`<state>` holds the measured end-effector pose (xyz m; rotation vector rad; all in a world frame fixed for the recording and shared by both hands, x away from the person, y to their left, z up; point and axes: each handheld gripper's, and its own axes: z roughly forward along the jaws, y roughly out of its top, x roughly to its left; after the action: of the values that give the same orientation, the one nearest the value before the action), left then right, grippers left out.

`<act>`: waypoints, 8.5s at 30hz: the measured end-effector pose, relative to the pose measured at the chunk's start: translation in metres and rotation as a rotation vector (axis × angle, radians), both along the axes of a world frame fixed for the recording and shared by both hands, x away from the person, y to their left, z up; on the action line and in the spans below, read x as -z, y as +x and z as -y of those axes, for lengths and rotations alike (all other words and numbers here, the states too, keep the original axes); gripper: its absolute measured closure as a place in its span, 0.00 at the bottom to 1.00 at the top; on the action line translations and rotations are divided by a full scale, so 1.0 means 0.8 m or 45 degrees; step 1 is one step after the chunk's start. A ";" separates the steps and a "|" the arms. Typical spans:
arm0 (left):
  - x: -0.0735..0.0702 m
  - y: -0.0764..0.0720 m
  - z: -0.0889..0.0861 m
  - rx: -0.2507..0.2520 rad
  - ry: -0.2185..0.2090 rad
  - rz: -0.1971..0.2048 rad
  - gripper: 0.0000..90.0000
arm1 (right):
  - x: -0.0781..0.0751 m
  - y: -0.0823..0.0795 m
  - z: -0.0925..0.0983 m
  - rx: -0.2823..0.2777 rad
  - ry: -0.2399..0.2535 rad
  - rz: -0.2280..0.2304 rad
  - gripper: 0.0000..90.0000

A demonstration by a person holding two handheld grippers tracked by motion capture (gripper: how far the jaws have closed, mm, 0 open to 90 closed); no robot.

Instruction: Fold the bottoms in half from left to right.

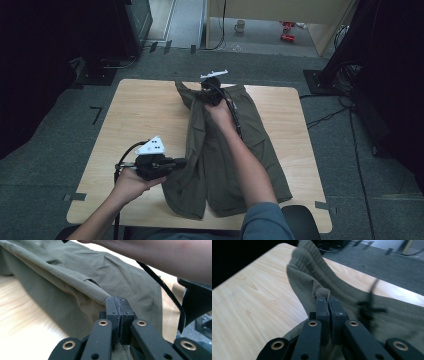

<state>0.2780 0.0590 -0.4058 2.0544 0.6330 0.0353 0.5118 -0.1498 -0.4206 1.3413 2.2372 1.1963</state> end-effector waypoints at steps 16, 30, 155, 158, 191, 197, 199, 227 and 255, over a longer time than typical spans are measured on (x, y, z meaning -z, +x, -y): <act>0.015 0.020 0.108 0.128 0.068 0.012 1.00 | 0.010 -0.008 0.103 0.172 -0.071 -0.009 0.97; 0.096 0.042 0.161 0.131 0.202 -0.073 1.00 | 0.072 -0.002 0.152 0.203 -0.346 -0.068 0.97; 0.019 0.018 0.075 0.118 0.154 0.124 0.79 | 0.039 -0.043 0.147 0.178 -0.138 0.051 0.81; 0.018 0.030 0.061 0.081 0.146 0.111 0.80 | 0.037 -0.046 0.149 0.164 -0.117 0.007 0.80; 0.101 0.164 -0.039 -0.176 0.222 0.014 0.81 | 0.060 -0.122 0.113 0.004 -0.035 0.015 0.91; 0.118 0.171 -0.040 -0.193 0.238 -0.023 0.78 | 0.082 -0.135 0.121 0.004 -0.046 0.002 0.83; 0.120 0.171 -0.040 -0.187 0.239 -0.028 0.77 | 0.090 -0.138 0.126 0.026 -0.032 -0.013 0.82; 0.130 0.121 -0.036 -0.207 0.216 -0.045 0.65 | 0.124 -0.144 0.110 0.040 -0.159 0.071 0.56; 0.126 0.020 -0.030 -0.166 0.253 -0.086 0.60 | 0.125 -0.177 0.091 -0.074 -0.160 0.086 0.57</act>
<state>0.2942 0.0828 -0.5064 2.2090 0.8336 0.1094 0.3704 -0.2228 -0.5202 1.1789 2.2765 1.0830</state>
